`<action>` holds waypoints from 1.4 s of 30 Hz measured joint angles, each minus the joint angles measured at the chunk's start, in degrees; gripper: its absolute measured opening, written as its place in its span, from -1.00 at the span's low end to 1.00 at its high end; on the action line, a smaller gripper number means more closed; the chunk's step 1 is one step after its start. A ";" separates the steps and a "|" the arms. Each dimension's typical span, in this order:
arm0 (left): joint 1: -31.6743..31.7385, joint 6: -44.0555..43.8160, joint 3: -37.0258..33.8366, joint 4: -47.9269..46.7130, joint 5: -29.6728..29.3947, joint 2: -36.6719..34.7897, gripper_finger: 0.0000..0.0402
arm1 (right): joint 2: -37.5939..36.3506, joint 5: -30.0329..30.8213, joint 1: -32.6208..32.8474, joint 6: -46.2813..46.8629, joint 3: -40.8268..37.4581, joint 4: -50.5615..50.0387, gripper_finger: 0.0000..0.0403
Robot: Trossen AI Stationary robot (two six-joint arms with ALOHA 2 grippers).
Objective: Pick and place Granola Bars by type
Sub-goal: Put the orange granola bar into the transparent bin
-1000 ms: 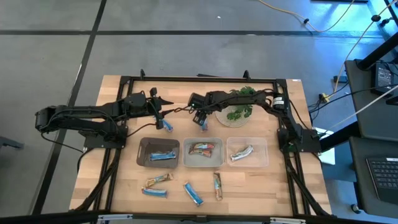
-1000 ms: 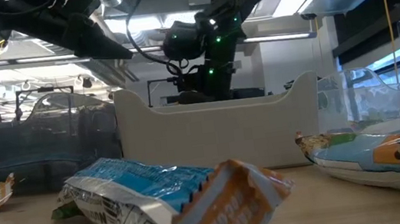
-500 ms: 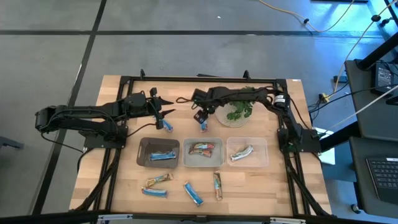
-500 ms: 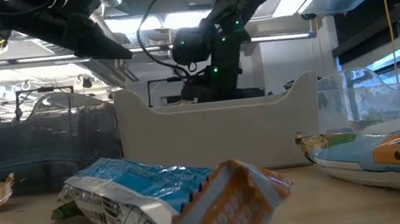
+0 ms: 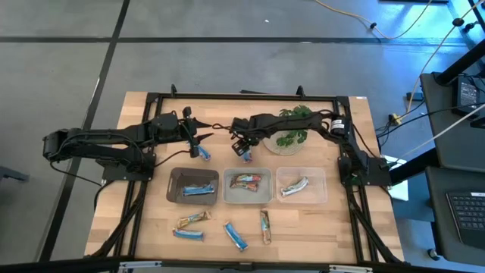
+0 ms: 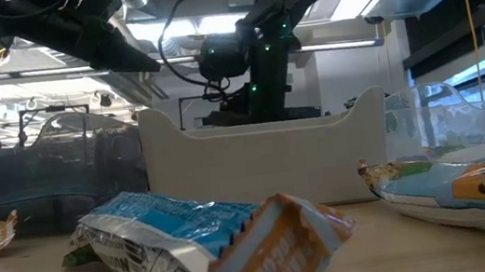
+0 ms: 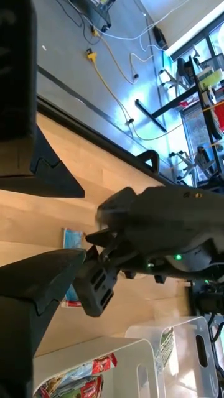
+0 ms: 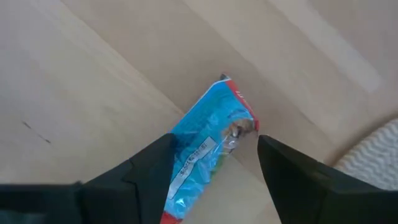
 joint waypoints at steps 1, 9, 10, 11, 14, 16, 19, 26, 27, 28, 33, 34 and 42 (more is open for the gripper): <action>0.00 0.00 0.00 -0.10 0.01 0.02 -0.33 | 0.27 -0.46 0.00 0.67 0.05 0.23 0.16; 0.00 0.00 0.00 -0.75 0.00 0.02 -0.33 | 2.86 -0.07 0.04 -1.36 0.27 0.56 -0.03; 0.00 0.00 0.00 -0.75 0.00 0.02 -0.32 | 2.94 0.11 0.02 -1.56 0.26 0.45 -0.08; 0.00 0.00 0.00 -0.74 0.00 0.02 -0.32 | 2.94 0.37 0.02 -1.74 0.25 0.50 -0.13; 0.00 0.00 0.00 -0.77 0.00 0.02 -0.32 | 3.05 0.64 0.02 -4.51 0.80 0.24 -0.30; 0.00 0.00 0.00 -0.78 0.00 0.02 -0.33 | 3.16 0.56 0.02 -6.65 1.26 0.17 -0.40; 0.00 0.00 0.00 -0.79 0.00 0.02 -0.34 | 3.39 0.39 0.02 -10.43 2.53 -0.56 -0.51; 0.00 0.00 0.00 -0.79 0.00 0.02 -0.32 | 3.82 0.39 0.02 -18.31 9.40 -6.30 -0.56; 0.00 0.00 0.00 -0.79 0.00 0.02 -0.32 | 3.78 0.42 0.02 -19.46 10.85 -8.46 -0.56; 0.00 0.00 0.00 -0.79 0.00 0.02 -0.32 | 3.74 0.53 0.02 -20.33 12.43 -10.63 -0.56; 0.00 0.00 0.00 -0.78 0.00 0.02 -0.34 | 3.65 6.11 0.54 -23.93 21.38 -22.82 -0.56; 0.00 0.00 0.00 -0.78 -0.02 0.02 -0.34 | 3.55 7.00 0.78 -24.04 23.15 -25.28 -0.56; 0.00 -0.02 0.00 -0.81 0.00 0.02 -0.32 | 3.42 7.62 5.57 -23.44 31.48 -41.57 -0.56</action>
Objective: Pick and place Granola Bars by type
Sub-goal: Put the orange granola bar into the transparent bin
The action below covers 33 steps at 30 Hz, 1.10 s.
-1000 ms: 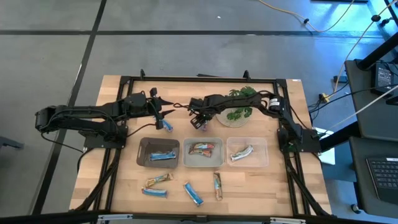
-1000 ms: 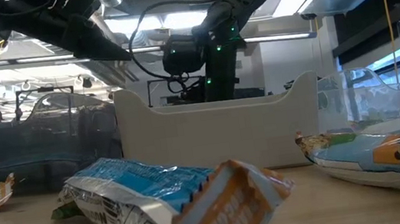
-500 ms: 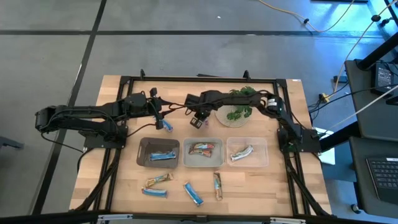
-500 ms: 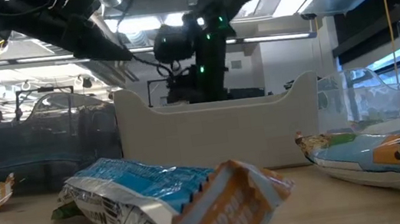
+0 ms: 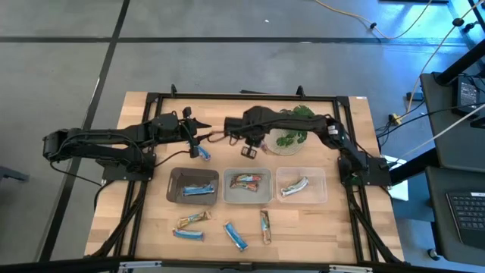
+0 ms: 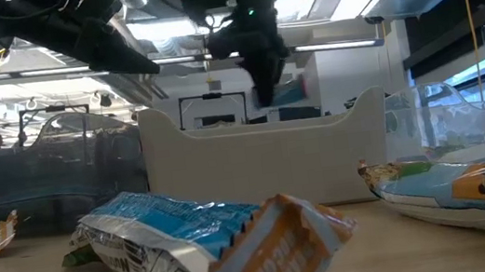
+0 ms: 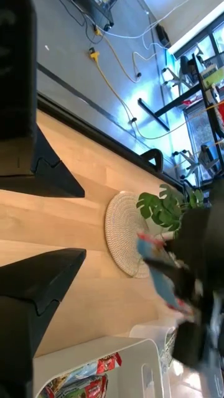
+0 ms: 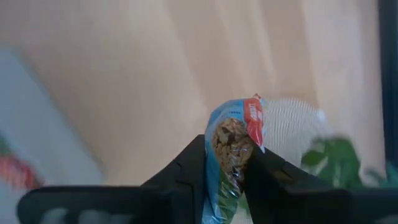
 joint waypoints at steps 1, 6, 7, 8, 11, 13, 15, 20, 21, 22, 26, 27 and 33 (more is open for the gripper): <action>0.00 0.00 0.00 0.00 0.00 0.00 -0.32 | 0.00 0.00 0.89 0.88 0.06 -2.24 -0.56; 0.00 -0.84 0.00 -0.29 0.00 -0.01 -0.34 | -1.94 -4.70 5.95 2.33 -4.10 -3.70 -0.56; 0.00 -1.51 0.00 -0.55 0.00 -0.01 -0.34 | -2.82 -6.46 7.07 2.36 -5.41 -3.93 -0.56; 0.00 -2.33 0.00 -0.89 0.02 -0.02 -0.34 | -3.71 -6.93 8.29 2.77 -6.88 -4.17 -0.56; 0.00 -4.34 0.00 -1.13 0.02 -0.02 -0.33 | -6.83 -6.87 11.07 5.57 -12.97 -4.06 -0.56; 0.00 -5.69 0.00 -1.36 0.22 -0.02 -0.32 | -9.26 -6.61 12.69 9.13 -17.36 -3.64 -0.56; 0.00 -7.15 0.00 -1.33 0.31 -0.02 -0.32 | -12.06 -6.29 14.70 13.69 -21.96 -3.38 -0.56; 0.00 -10.75 0.00 -1.31 0.42 -0.02 -0.34 | -21.24 -6.62 20.51 21.74 -35.02 1.18 -0.56; 0.00 -11.67 0.00 -1.29 0.43 -0.02 -0.34 | -23.32 -6.09 21.45 22.10 -37.81 3.55 -0.56; 0.00 -12.58 0.00 -1.27 0.44 -0.02 -0.34 | -25.49 -5.09 22.48 22.07 -40.85 6.15 -0.56; 0.00 -15.10 0.00 -0.77 0.43 -0.02 -0.33 | -32.15 -0.49 25.96 21.85 -51.55 15.30 -0.56; 0.00 -15.14 0.00 -0.47 0.43 -0.02 -0.33 | -33.43 0.32 26.69 21.91 -54.00 17.26 -0.56; 0.00 -14.59 0.00 -0.15 0.44 -0.02 -0.33 | -36.94 1.11 28.75 16.64 -66.59 30.84 -0.56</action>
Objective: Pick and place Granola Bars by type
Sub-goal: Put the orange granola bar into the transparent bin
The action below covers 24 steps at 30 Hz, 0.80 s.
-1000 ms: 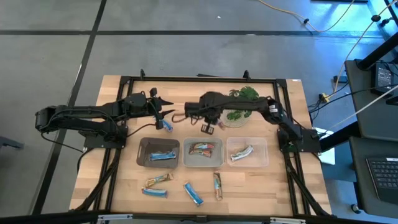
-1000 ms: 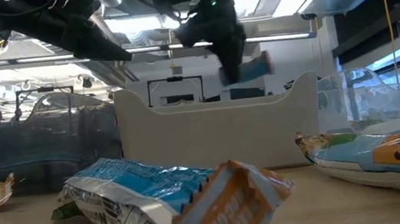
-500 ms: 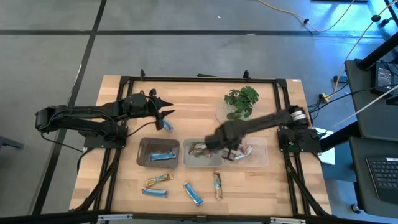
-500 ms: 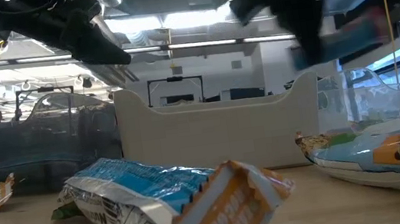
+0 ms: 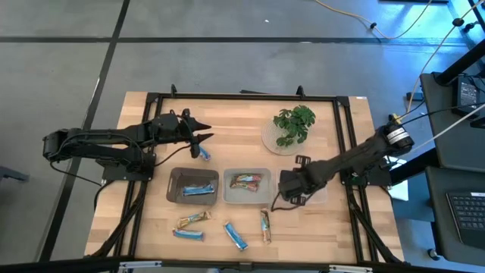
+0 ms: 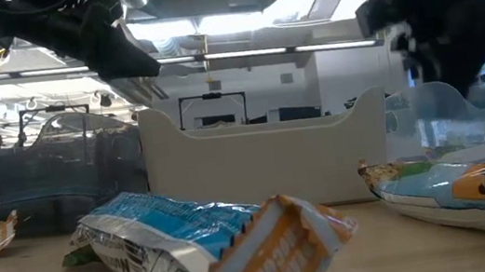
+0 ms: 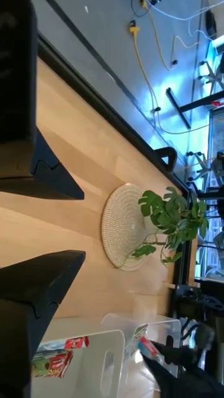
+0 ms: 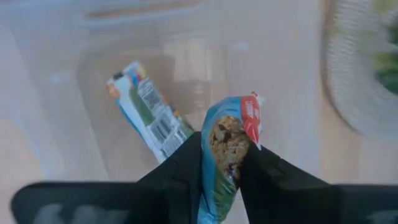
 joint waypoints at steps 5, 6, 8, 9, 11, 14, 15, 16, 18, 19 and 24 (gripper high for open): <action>0.00 0.01 0.00 0.00 0.00 0.00 -0.34 | 0.02 -0.09 0.08 -5.36 -4.39 4.72 -0.56; 0.00 0.01 0.00 0.02 0.00 0.00 -0.34 | 0.02 -0.07 0.07 -5.38 -4.58 4.66 -0.56; 0.00 0.01 0.00 0.01 0.00 0.00 -0.33 | 0.02 -0.01 0.03 -5.39 -4.75 4.63 -0.56; 0.00 0.01 0.00 0.01 0.00 0.00 -0.32 | 0.02 -0.02 0.05 -5.44 -4.75 4.81 -0.56; 0.00 0.01 0.00 0.00 0.19 0.00 -0.31 | 0.02 -0.04 0.05 -5.88 -4.77 5.73 -0.56; -0.02 0.11 0.00 0.04 1.19 0.00 -0.30 | 0.02 -0.06 0.05 -6.91 -4.75 7.72 -0.56; -0.02 0.06 0.00 0.02 1.25 0.00 -0.30 | 0.02 -0.06 0.05 -7.04 -4.76 8.38 -0.56; 0.00 -0.37 0.00 0.02 1.32 0.00 -0.30 | 0.02 -0.06 0.05 -7.05 -4.77 9.06 -0.56; 0.00 -1.81 0.00 0.02 1.88 0.00 -0.29 | 0.02 -0.06 0.05 -7.40 -4.75 10.53 -0.53; 0.00 -2.22 0.00 0.11 2.36 0.00 -0.29 | 0.02 -0.06 0.05 -8.18 -4.75 11.09 -0.52; 0.00 -2.37 0.00 0.24 4.20 0.00 -0.22 | 0.02 -0.11 0.05 -9.61 -4.75 11.99 -0.32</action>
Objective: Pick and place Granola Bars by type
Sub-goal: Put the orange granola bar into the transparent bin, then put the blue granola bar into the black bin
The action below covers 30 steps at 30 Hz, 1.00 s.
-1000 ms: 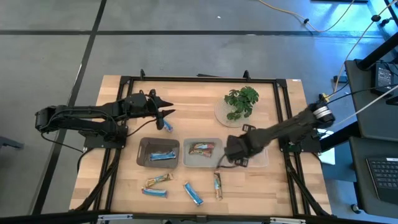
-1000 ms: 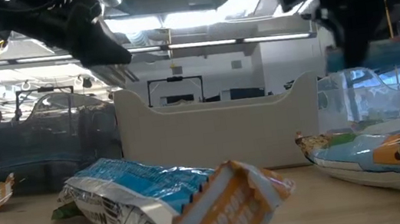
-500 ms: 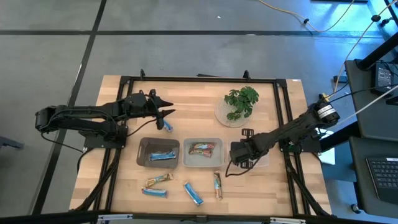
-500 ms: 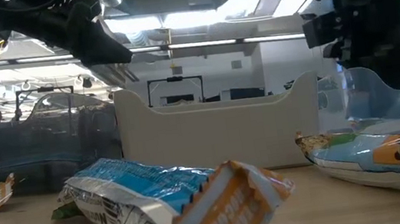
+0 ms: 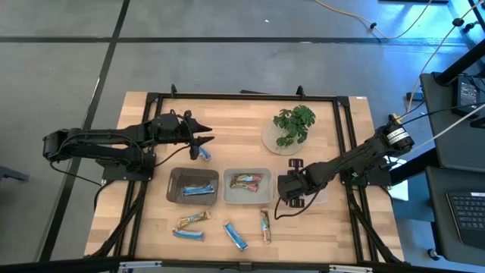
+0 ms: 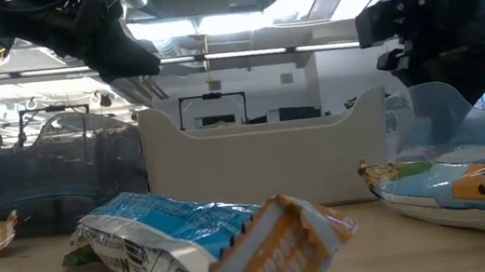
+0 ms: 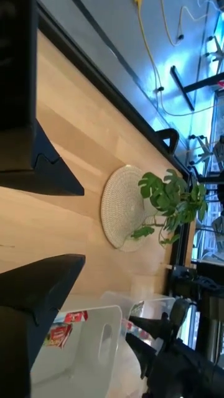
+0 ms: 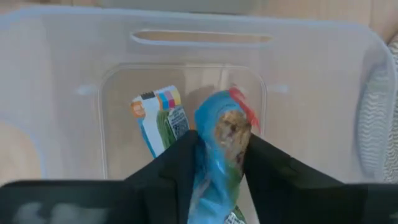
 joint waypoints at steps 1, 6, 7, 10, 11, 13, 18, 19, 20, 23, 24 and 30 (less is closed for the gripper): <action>0.00 0.00 0.00 0.00 0.02 0.00 -0.19 | 0.00 0.01 0.00 0.02 0.00 -0.05 -0.27; 0.00 0.64 0.00 0.00 0.00 0.00 -0.04 | -0.42 -0.39 0.02 -0.86 0.00 -1.02 -0.07; 0.00 1.06 0.00 0.00 0.00 0.00 -0.01 | -0.85 -0.88 0.02 -1.46 0.02 -1.47 -0.04; 0.00 1.44 0.00 0.03 0.00 0.00 0.09 | -2.93 -0.99 0.13 -0.70 0.74 -4.45 0.00; 0.00 1.51 0.00 0.01 0.00 0.00 0.12 | -4.13 -0.85 0.13 -0.14 0.91 -5.19 0.01; 0.00 1.53 0.00 -0.11 0.06 0.00 0.18 | -7.11 -0.46 0.13 -0.29 0.95 -5.79 0.01; 0.00 1.45 0.02 -1.60 1.57 0.00 0.30 | -17.15 4.73 0.12 -1.61 -0.86 -3.89 0.01; 0.00 0.76 0.02 -1.64 1.62 0.00 0.31 | -19.36 5.44 0.11 -1.62 -1.80 -2.95 0.01; 0.00 -0.80 0.02 -1.87 1.66 -0.02 0.32 | -21.46 6.05 0.11 -1.66 -2.94 -1.90 0.01; 0.00 -2.16 0.02 -2.96 1.64 0.00 0.33 | -27.46 7.26 0.15 -1.75 -7.45 3.73 0.01; 0.00 -0.60 0.02 -3.18 1.62 0.00 0.32 | -29.29 7.58 0.15 -1.97 -9.17 5.69 0.01; 0.04 4.15 4.39 -10.71 1.44 2.19 0.29 | -36.28 9.24 -0.72 -8.15 -17.35 18.07 0.01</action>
